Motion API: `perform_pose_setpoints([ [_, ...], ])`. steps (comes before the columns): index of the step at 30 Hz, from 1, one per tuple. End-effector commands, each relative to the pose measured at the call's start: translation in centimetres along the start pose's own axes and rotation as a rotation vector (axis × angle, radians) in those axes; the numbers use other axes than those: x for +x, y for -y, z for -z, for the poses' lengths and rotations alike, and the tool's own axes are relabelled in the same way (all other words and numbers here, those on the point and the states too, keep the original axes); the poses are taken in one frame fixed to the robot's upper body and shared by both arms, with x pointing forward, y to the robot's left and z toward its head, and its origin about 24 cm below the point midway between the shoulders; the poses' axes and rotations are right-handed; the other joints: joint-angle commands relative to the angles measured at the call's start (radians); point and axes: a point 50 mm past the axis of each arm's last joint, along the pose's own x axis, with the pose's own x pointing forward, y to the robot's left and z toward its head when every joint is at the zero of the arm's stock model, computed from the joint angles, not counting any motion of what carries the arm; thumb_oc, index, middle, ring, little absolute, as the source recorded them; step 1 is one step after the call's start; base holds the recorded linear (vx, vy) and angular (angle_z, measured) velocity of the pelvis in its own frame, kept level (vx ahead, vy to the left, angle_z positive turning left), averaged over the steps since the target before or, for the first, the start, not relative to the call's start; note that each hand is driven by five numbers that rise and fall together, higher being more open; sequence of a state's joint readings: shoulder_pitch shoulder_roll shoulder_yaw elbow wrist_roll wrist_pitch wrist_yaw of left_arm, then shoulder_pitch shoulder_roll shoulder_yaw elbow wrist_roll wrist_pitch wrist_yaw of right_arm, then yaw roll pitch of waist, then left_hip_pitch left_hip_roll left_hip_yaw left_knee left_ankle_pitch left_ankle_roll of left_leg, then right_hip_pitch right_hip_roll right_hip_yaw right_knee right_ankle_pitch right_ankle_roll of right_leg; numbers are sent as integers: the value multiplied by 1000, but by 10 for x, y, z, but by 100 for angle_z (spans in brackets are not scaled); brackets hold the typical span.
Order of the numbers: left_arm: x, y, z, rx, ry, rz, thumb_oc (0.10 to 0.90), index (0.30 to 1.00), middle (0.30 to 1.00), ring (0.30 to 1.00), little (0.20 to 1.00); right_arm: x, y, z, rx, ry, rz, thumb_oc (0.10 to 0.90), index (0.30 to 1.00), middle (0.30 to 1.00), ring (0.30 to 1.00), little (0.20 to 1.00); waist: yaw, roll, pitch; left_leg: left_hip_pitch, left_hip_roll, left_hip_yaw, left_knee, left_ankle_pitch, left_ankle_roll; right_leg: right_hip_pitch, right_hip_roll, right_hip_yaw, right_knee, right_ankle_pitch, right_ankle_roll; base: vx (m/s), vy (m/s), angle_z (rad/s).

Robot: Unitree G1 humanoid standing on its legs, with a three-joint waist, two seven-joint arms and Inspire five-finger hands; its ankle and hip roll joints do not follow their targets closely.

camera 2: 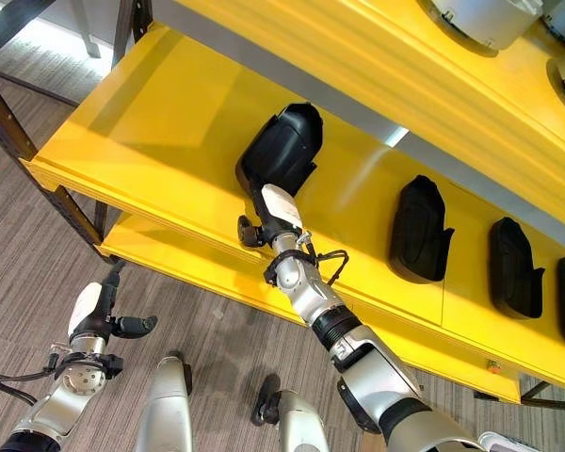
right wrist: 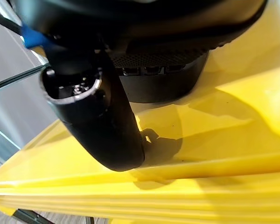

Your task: Move parts from the plastic box to the shelf.

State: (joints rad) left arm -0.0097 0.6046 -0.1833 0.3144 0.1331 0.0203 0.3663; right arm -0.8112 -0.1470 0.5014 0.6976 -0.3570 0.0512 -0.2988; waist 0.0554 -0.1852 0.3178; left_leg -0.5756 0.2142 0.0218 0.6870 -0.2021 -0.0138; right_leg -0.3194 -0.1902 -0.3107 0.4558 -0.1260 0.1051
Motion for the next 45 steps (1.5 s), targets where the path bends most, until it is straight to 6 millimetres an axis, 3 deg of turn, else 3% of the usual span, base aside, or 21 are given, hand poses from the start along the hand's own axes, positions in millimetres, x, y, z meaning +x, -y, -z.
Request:
perform_pose_setpoints([
  [1, 10, -23, -32, 6, 173, -120, 900, 1000, 1000, 1000, 1000, -12, 4, 26, -78, -52, -44, 900, 1000, 1000, 1000, 1000, 5, -2, 32, 57, 73, -66, -13, -33, -36, 62, -50, 87, -34, 97, 69, 0, 0, 0],
  [9, 8, -26, -27, 9, 152, -127, 900, 1000, 1000, 1000, 1000, -16, 22, 25, -125, 0, -24, 900, 1000, 1000, 1000, 1000, -9, -14, 30, 72, 80, -56, -26, -29, -41, 65, -46, 94, -38, 94, 68, 0, 0, 0],
  [15, 7, -30, -24, 14, 137, -134, 900, 1000, 1000, 1000, 1000, -24, 46, 31, -167, 21, 28, 900, 1000, 1000, 1000, 1000, -18, -23, 31, 85, 85, -53, -34, -26, -45, 67, -46, 97, -36, 86, 65, 0, 0, 0],
  [29, 8, -31, -26, 7, 139, -134, 900, 1000, 1000, 1000, 1000, -29, 60, 31, -146, 36, 80, 900, 1000, 1000, 1000, 1000, -21, -20, 30, 88, 88, -56, -38, -21, -49, 64, -45, 97, -27, 78, 62, -3, -5, -1],
  [30, 7, -33, -24, 5, 132, -140, 900, 1000, 1000, 1000, 1000, -25, 73, 22, -132, 67, 137, 900, 1000, 1000, 1000, 1000, -22, -18, 29, 86, 86, -55, -35, -22, -48, 62, -44, 97, -27, 80, 62, 0, 0, 0],
  [32, 8, -33, -24, 4, 131, -141, 900, 1000, 1000, 1000, 1000, -24, 78, 20, -131, 76, 153, 900, 1000, 1000, 1000, 1000, -22, -18, 28, 85, 86, -55, -34, -22, -48, 62, -43, 97, -27, 80, 63, 0, 0, 0],
  [34, 7, -36, -22, 5, 124, -145, 900, 1000, 1000, 1000, 1000, -20, 104, 5, -118, 134, 257, 900, 1000, 1000, 1000, 1000, -20, -18, 21, 86, 85, -52, -35, -23, -47, 60, -42, 100, -26, 79, 61, 0, 0, 0],
  [37, 6, -36, -20, -1, 116, -144, 900, 1000, 1000, 1000, 1000, -20, 120, -4, -126, 173, 324, 900, 1000, 1000, 1000, 1000, -17, -18, 17, 84, 84, -52, -31, -25, -45, 56, -44, 104, -24, 79, 61, 0, 0, 0],
  [38, 5, -36, -18, -3, 108, -146, 900, 1000, 1000, 1000, 1000, -21, 137, -16, -140, 223, 386, 900, 1000, 1000, 1000, 1000, -16, -20, 12, 81, 84, -51, -27, -27, -44, 54, -44, 105, -22, 79, 60, 0, 0, 0],
  [45, 2, -39, -11, 5, 88, -154, 900, 1000, 1000, 1000, 1000, -31, 170, -44, -185, 356, 511, 900, 1000, 1000, 1000, 1000, -21, -24, -10, 69, 82, -51, -16, -32, -41, 47, -41, 109, -22, 79, 57, 0, 0, 0],
])
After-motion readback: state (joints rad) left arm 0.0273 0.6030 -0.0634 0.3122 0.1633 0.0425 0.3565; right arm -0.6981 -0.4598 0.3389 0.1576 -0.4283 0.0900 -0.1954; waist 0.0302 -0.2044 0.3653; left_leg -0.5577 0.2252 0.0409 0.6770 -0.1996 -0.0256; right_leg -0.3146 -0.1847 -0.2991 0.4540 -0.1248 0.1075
